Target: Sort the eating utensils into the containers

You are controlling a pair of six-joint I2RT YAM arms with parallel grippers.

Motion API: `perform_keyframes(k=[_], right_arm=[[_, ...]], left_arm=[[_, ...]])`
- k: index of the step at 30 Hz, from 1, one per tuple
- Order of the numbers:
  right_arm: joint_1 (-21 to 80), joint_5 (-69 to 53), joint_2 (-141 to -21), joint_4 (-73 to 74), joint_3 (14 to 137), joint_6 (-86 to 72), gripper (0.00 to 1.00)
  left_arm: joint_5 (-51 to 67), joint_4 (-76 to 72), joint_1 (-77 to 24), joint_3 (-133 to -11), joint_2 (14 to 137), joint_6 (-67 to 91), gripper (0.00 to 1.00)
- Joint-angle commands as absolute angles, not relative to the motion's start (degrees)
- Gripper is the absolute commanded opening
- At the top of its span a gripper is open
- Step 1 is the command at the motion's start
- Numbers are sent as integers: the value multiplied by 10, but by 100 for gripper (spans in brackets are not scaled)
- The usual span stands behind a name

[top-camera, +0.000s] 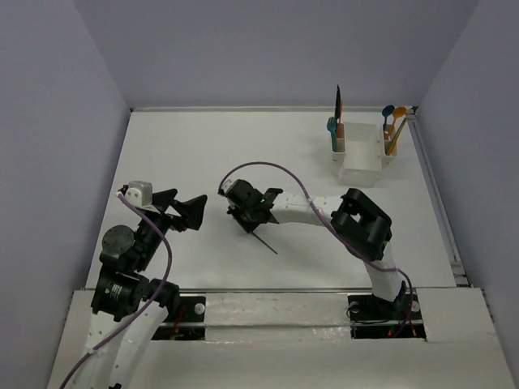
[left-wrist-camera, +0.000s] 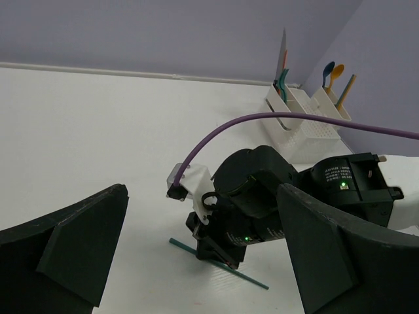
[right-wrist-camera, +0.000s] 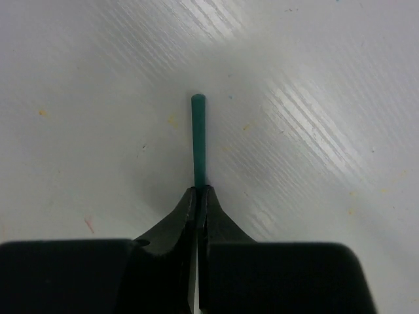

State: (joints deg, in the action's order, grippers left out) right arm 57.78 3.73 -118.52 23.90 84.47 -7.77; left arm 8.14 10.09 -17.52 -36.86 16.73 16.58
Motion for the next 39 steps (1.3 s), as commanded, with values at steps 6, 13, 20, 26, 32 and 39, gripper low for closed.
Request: perform_keyframes(k=[6,13,20,26,32,39], right_arm=[[484,81,-1046,65,730,-128,0],[286,168,-798,-114,578,-177,0],[94,299,-691,-268,517,-168,0],[11,330,-774,-350,583,-135,0],[-16,337,-861,-396,657,-34,0],[-21,333,-927,-434,691,45,0]], left_arm=[[90,79,-172,-371,158,165,99],[96,77,-172,-370,155,165,99],[94,79,-184,-370,146,165,99],[91,79,-202,-370,142,164,99],[90,79,-207,-371,140,163,99],[89,77,-213,-372,142,163,99]])
